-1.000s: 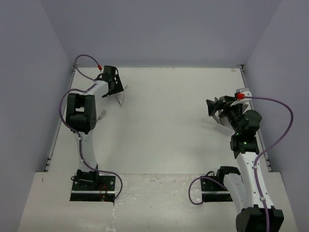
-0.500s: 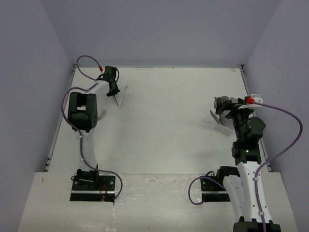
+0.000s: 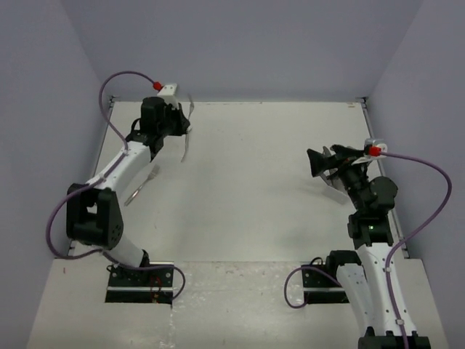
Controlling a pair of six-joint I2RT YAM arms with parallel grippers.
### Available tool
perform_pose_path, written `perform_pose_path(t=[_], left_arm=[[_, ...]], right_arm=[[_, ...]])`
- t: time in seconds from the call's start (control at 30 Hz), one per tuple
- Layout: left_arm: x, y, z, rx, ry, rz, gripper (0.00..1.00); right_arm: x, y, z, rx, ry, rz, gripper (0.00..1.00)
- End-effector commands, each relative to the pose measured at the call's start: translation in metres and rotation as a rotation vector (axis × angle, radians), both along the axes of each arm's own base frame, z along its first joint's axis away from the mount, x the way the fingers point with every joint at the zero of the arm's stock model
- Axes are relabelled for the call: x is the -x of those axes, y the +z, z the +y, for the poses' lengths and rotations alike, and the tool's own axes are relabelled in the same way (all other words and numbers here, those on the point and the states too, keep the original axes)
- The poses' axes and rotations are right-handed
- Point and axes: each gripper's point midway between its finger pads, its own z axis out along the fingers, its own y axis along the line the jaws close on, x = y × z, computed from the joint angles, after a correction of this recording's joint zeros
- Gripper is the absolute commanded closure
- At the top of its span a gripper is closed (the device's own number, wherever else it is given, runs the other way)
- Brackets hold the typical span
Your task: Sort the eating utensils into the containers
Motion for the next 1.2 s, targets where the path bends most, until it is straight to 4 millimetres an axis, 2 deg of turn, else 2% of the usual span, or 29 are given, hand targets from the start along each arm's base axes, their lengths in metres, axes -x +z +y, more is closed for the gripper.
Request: perform_pose_path(t=[0.0,0.03,0.07,0.1,0.13,0.17,0.2,0.23,0.3,0.33,0.37,0.5,0.53,0.57,0.6,0.73,0.83,0.87,0.93,0.97,1.03,1.07,1.17], left_arm=[[0.059,0.099,-0.111,0.058,-0.506,-0.372,1.00],[0.082,0.098,-0.130,0.072,-0.604,-0.381,1.00],[0.103,0.112,-0.144,0.084,-0.679,-0.425,1.00],[0.126,0.120,-0.168,0.124,-0.766,-0.462,1.00],[0.145,0.119,-0.180,0.158,-0.843,-0.459,1.00],[0.159,0.126,-0.188,0.194,-0.870,-0.459,1.00],[0.177,0.130,-0.204,0.225,-0.921,-0.459,1.00],[0.187,0.127,-0.211,0.246,-0.940,-0.445,1.00],[0.210,0.137,-0.226,0.320,-0.969,-0.445,1.00],[0.219,0.132,-0.229,0.345,-0.981,-0.436,1.00],[0.232,0.147,-0.236,0.405,-1.007,-0.469,1.00],[0.251,0.152,-0.246,0.456,-1.035,-0.459,1.00],[0.252,0.152,-0.247,0.460,-1.035,-0.455,1.00],[0.256,0.154,-0.249,0.465,-1.047,-0.457,1.00],[0.257,0.154,-0.249,0.471,-1.048,-0.455,1.00],[0.265,0.167,-0.253,0.522,-1.063,-0.475,1.00],[0.266,0.172,-0.254,0.551,-1.052,-0.478,1.00],[0.266,0.173,-0.253,0.558,-1.049,-0.475,1.00],[0.267,0.177,-0.253,0.570,-1.047,-0.482,1.00],[0.267,0.177,-0.254,0.573,-1.048,-0.478,1.00],[0.268,0.181,-0.254,0.584,-1.055,-0.489,1.00],[0.270,0.182,-0.255,0.588,-1.061,-0.493,1.00],[0.267,0.184,-0.257,0.575,-1.059,-0.492,0.99]], right_arm=[[0.018,0.025,0.063,-0.077,0.304,-0.070,0.01],[0.021,0.028,0.075,-0.076,0.350,-0.076,0.01],[0.025,0.032,0.087,-0.070,0.405,-0.095,0.01],[0.028,0.027,0.107,-0.072,0.474,-0.076,0.01],[0.029,0.030,0.116,-0.085,0.505,-0.079,0.01],[0.031,0.039,0.122,-0.097,0.527,-0.120,0.01],[0.035,0.039,0.134,-0.102,0.567,-0.121,0.01],[0.036,0.043,0.137,-0.107,0.576,-0.141,0.01],[0.033,0.050,0.140,-0.126,0.561,-0.174,0.01],[0.034,0.053,0.142,-0.133,0.563,-0.185,0.01],[0.035,0.053,0.145,-0.138,0.573,-0.183,0.01],[0.041,0.055,0.153,-0.179,0.604,-0.208,0.05],[0.042,0.055,0.154,-0.186,0.609,-0.215,0.09],[0.044,0.054,0.156,-0.192,0.618,-0.212,0.19],[0.045,0.055,0.158,-0.190,0.632,-0.214,0.22],[0.045,0.048,0.162,-0.184,0.638,-0.179,0.25],[0.046,0.044,0.161,-0.190,0.633,-0.163,0.39],[0.047,0.044,0.161,-0.196,0.637,-0.162,0.50],[0.048,0.043,0.161,-0.199,0.640,-0.162,0.60],[0.050,0.045,0.162,-0.197,0.645,-0.169,0.71],[0.052,0.047,0.163,-0.189,0.657,-0.173,0.84],[0.053,0.047,0.164,-0.174,0.664,-0.182,0.98],[0.052,0.051,0.161,-0.146,0.646,-0.214,1.00]])
